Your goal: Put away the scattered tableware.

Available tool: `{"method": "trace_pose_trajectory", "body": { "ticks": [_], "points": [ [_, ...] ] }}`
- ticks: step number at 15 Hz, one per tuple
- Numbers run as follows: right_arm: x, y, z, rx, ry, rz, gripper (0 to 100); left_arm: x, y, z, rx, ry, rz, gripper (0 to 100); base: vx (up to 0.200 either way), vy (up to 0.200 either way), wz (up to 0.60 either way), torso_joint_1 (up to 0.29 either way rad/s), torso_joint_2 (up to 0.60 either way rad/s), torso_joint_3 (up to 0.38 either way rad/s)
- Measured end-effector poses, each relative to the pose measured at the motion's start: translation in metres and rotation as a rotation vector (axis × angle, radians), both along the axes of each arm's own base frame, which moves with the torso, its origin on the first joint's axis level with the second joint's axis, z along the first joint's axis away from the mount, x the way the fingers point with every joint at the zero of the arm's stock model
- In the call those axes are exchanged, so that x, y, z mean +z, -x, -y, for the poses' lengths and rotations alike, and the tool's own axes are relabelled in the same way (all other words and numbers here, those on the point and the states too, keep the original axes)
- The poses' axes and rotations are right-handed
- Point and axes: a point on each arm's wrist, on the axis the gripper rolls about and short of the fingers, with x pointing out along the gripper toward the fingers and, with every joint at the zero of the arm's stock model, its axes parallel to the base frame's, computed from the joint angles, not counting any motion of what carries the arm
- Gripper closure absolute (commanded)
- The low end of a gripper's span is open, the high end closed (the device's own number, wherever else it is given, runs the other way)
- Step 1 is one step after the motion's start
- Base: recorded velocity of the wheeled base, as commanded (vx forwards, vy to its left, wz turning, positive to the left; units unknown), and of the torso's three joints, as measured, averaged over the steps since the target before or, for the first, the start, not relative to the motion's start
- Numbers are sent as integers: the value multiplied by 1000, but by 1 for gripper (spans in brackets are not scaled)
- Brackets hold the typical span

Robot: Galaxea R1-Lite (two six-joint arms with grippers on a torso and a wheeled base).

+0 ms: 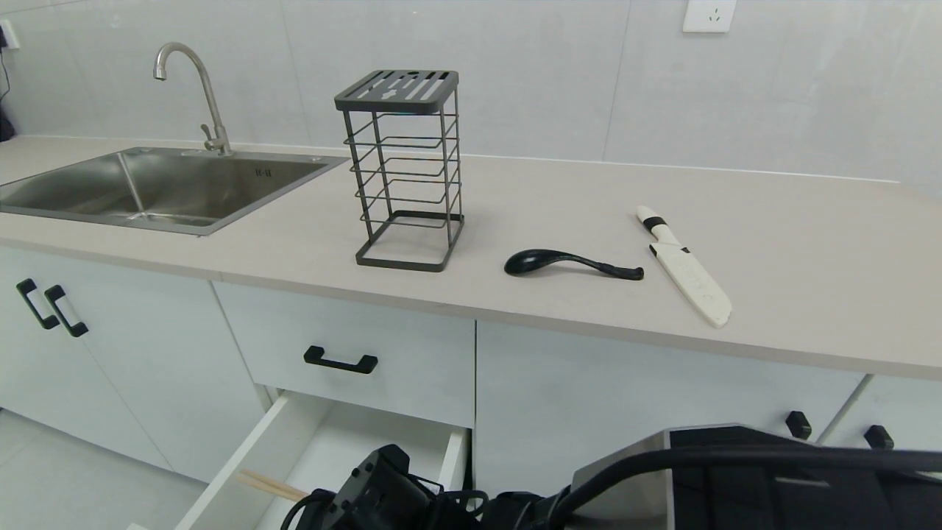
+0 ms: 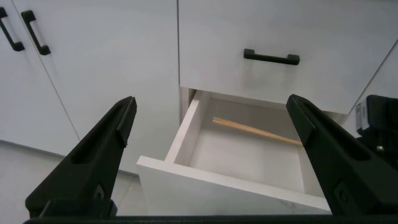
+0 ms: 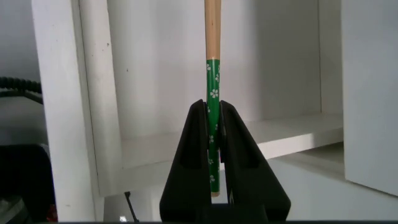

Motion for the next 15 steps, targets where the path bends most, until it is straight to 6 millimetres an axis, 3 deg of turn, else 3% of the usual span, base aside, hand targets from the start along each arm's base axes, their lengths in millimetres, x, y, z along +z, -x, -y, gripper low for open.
{"method": "trace_pose_trajectory", "body": {
  "ticks": [8, 15],
  "points": [
    [-17, -15, -33, -2, -51, -37, 100, 0, 0, 0, 0, 0, 0, 0, 0, 0, 0, 0, 0, 0],
    [-31, -26, -29, -75, -31, -89, 100, 0, 0, 0, 0, 0, 0, 0, 0, 0, 0, 0, 0, 0]
  ]
}}
